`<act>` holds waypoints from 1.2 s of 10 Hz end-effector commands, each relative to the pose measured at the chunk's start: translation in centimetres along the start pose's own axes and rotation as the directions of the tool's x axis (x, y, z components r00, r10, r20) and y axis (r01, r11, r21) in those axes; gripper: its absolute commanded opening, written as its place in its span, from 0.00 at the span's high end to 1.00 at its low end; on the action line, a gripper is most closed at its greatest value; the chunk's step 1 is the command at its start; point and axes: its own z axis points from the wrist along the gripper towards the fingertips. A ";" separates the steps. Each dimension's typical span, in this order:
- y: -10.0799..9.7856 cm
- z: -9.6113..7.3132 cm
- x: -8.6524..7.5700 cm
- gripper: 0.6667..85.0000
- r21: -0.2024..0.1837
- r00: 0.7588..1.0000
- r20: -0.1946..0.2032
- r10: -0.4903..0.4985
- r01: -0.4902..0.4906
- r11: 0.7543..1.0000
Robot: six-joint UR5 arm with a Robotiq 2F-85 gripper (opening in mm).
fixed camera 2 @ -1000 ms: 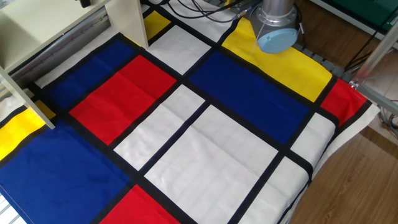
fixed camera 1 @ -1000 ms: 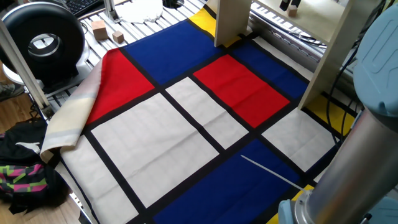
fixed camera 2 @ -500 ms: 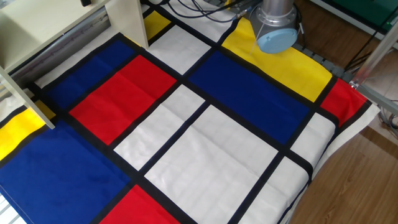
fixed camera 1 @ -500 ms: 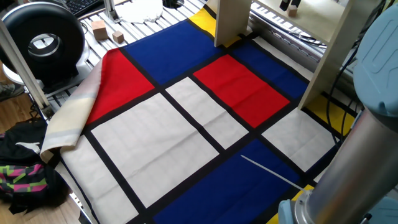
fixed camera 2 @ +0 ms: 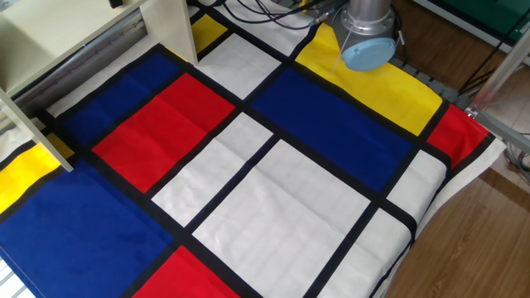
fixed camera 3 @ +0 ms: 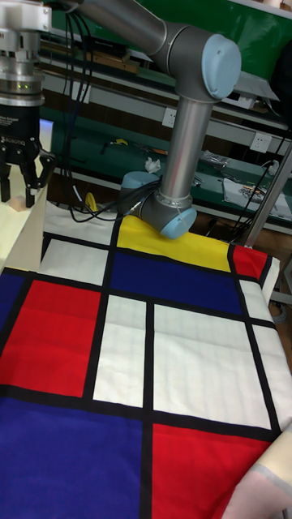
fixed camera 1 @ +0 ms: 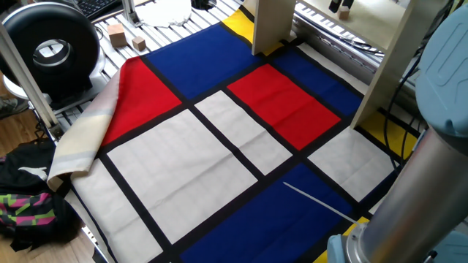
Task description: Take the object down from the shelf
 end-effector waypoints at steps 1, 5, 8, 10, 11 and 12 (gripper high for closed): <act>0.3 0.0 0.0 0.49 -0.015 1.000 0.011 0.011 -0.011 1.000; 0.8 0.2 -0.1 0.54 -0.021 0.999 0.020 0.030 -0.029 0.999; 2.3 0.6 -1.2 0.99 -0.054 0.990 0.052 0.128 -0.125 0.991; 1.7 0.1 -0.4 0.99 -0.039 0.994 0.021 0.109 -0.108 0.993; 1.5 -0.7 -0.7 0.99 -0.022 0.995 0.013 0.102 -0.101 0.995; 2.0 -1.6 -1.2 0.99 -0.014 0.995 0.014 0.098 -0.098 0.995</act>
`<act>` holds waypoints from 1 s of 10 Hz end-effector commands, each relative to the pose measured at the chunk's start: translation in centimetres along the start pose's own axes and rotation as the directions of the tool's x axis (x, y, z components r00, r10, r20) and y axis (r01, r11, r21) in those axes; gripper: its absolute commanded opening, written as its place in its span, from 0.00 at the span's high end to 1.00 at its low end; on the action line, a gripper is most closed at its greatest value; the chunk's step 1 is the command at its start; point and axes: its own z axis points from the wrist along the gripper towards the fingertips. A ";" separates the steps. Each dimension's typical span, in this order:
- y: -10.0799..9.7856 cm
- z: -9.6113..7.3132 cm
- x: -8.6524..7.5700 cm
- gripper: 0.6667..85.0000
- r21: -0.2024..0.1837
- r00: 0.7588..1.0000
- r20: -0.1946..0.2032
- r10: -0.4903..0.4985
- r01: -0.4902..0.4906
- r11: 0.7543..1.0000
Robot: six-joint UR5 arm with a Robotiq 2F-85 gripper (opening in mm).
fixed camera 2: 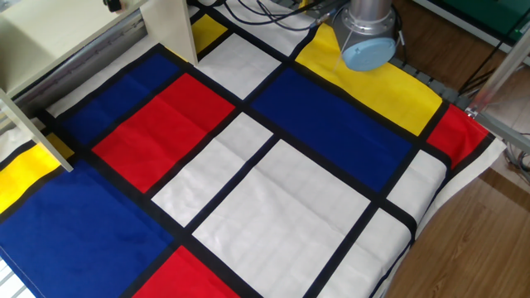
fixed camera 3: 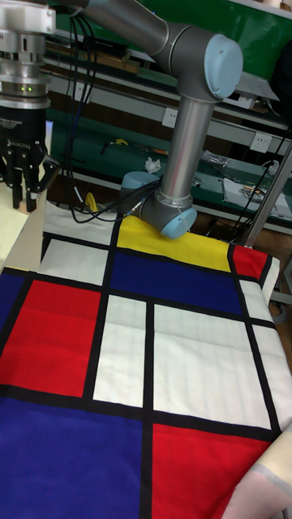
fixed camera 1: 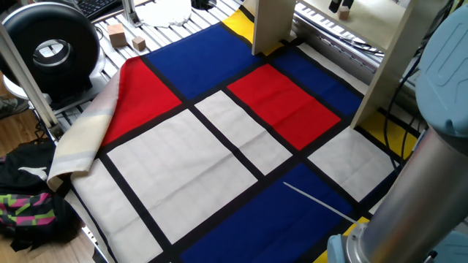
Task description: Take the object down from the shelf
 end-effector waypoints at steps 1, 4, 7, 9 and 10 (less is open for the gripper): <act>1.7 -1.6 -0.9 1.00 0.005 1.000 -0.001 0.003 -0.003 1.000; 5.4 -2.1 -1.3 1.00 0.020 1.000 -0.001 -0.013 0.013 1.000; 10.4 -2.2 -1.4 1.00 0.057 1.000 0.012 -0.013 0.013 0.998; 13.1 -2.1 -1.2 1.00 0.075 0.999 0.016 -0.037 0.036 0.997; 14.3 -1.5 -1.0 1.00 0.072 0.999 0.014 -0.046 0.045 0.996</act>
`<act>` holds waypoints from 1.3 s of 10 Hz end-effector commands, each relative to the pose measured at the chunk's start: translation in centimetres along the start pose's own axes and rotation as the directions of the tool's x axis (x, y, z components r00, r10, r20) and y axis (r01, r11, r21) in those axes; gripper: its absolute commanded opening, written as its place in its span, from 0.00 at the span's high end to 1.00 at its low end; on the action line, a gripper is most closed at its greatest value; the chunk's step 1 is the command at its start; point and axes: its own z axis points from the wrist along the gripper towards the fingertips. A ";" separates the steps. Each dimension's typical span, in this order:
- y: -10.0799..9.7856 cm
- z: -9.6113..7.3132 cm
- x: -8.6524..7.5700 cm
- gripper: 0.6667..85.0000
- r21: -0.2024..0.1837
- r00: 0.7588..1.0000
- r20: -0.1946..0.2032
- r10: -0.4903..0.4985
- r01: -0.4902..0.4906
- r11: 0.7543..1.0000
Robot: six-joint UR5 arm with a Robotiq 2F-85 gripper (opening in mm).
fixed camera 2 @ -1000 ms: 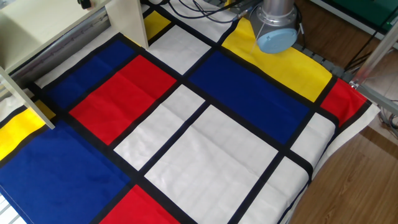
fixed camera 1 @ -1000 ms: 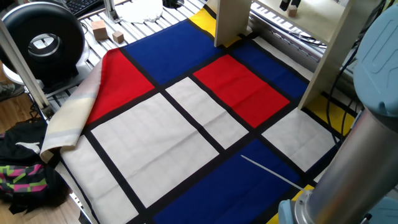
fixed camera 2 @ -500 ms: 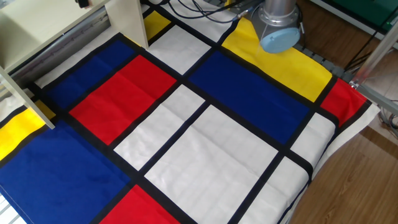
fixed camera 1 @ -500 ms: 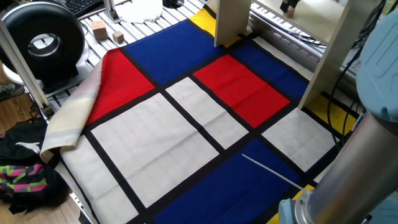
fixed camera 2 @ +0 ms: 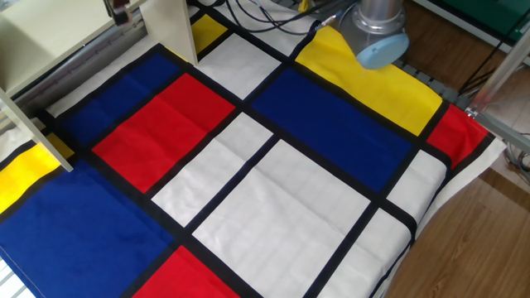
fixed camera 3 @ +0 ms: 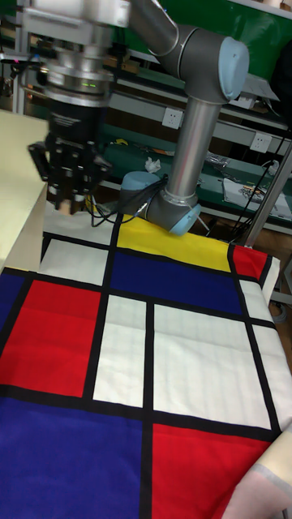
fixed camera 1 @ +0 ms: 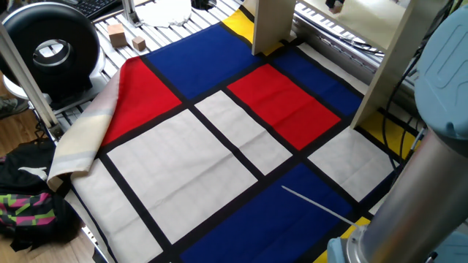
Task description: Take the object down from the shelf
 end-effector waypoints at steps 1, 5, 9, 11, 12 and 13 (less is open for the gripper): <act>5.0 1.1 0.3 1.00 0.004 1.000 0.023 -0.021 0.020 1.000; 6.2 2.7 0.4 1.00 0.022 0.995 0.041 -0.088 0.087 0.996; 9.9 2.4 -1.5 1.00 -0.096 0.973 0.136 -0.188 0.202 0.975; 9.5 2.4 -1.8 1.00 -0.077 0.968 0.147 -0.202 0.215 0.974; 8.7 2.5 -1.1 1.00 -0.055 0.972 0.115 -0.206 0.214 0.975; 8.0 2.7 -0.2 1.00 -0.036 0.975 0.075 -0.209 0.212 0.977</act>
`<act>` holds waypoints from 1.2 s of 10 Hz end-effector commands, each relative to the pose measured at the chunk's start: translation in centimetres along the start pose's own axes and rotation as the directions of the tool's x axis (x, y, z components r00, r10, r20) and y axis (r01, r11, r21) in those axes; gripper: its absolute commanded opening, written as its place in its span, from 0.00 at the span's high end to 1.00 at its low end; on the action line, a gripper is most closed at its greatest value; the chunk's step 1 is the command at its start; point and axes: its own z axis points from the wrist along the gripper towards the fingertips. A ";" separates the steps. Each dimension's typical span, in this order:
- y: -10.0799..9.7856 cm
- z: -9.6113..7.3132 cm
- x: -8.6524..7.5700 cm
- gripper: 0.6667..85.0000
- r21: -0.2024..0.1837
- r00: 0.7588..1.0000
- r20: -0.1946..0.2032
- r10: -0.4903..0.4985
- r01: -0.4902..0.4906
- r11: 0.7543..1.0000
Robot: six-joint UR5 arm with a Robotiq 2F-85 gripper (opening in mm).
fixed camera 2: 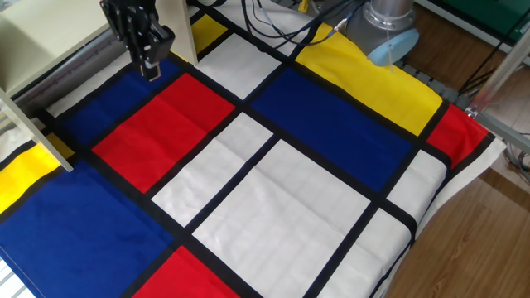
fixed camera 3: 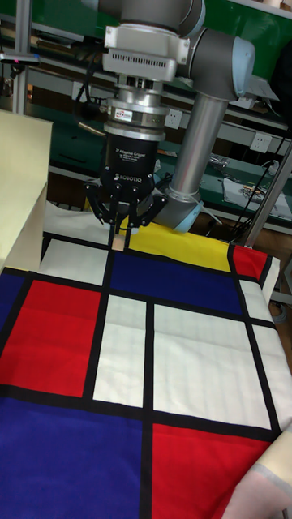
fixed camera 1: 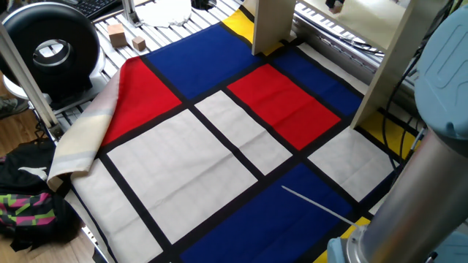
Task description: Take the object down from the shelf
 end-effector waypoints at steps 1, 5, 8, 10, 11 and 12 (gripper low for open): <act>-0.5 -0.2 1.9 1.00 0.019 0.997 -0.071 -0.002 0.003 1.000; -2.0 -5.3 4.9 1.00 0.038 0.995 -0.092 0.025 -0.022 0.999; -2.2 -4.7 4.1 1.00 0.039 0.996 -0.086 0.021 -0.018 0.999; -1.2 -4.6 2.8 1.00 -0.001 0.999 -0.036 0.014 -0.014 1.000; -0.7 -4.6 2.5 1.00 -0.020 0.999 -0.025 0.023 -0.024 1.000; -1.3 -4.5 2.2 1.00 0.003 1.000 -0.012 0.022 -0.022 1.000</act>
